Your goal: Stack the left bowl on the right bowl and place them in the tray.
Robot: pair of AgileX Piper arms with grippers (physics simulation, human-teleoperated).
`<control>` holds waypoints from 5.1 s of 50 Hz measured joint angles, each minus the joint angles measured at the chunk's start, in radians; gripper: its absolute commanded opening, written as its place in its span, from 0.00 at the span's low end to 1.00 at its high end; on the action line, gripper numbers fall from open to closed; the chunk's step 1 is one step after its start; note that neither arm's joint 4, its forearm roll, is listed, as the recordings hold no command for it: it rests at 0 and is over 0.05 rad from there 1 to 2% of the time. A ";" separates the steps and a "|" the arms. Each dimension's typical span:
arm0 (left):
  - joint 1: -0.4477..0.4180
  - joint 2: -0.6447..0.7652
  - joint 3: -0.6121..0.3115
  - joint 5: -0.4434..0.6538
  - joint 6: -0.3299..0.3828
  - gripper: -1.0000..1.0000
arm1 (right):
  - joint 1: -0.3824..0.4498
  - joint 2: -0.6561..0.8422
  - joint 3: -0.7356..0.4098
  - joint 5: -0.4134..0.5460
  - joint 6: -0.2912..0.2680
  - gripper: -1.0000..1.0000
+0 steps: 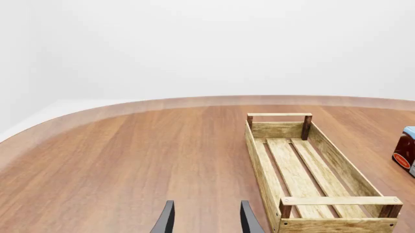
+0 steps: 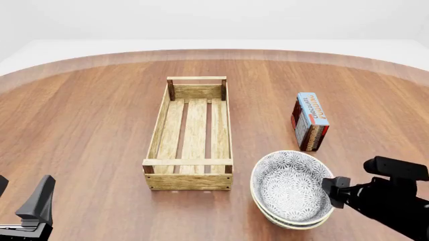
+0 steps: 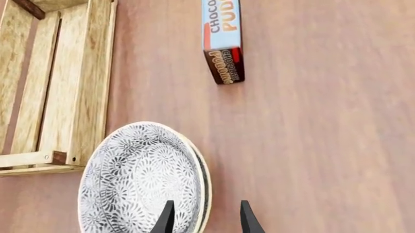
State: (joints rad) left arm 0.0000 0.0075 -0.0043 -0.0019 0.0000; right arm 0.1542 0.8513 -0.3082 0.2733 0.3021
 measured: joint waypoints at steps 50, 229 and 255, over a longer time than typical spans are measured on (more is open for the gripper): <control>0.000 0.000 0.000 0.000 0.000 1.00 | 0.086 0.308 0.110 -0.377 0.089 0.00; 0.000 0.000 0.000 0.000 0.000 1.00 | 0.394 1.077 -1.221 -0.029 0.104 0.00; 0.000 0.000 0.000 0.000 0.000 1.00 | 0.351 1.136 -1.286 0.040 0.098 0.00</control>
State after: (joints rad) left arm 0.0000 0.0075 -0.0043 -0.0019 0.0000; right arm 0.5054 1.9875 -1.5938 0.3134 0.3997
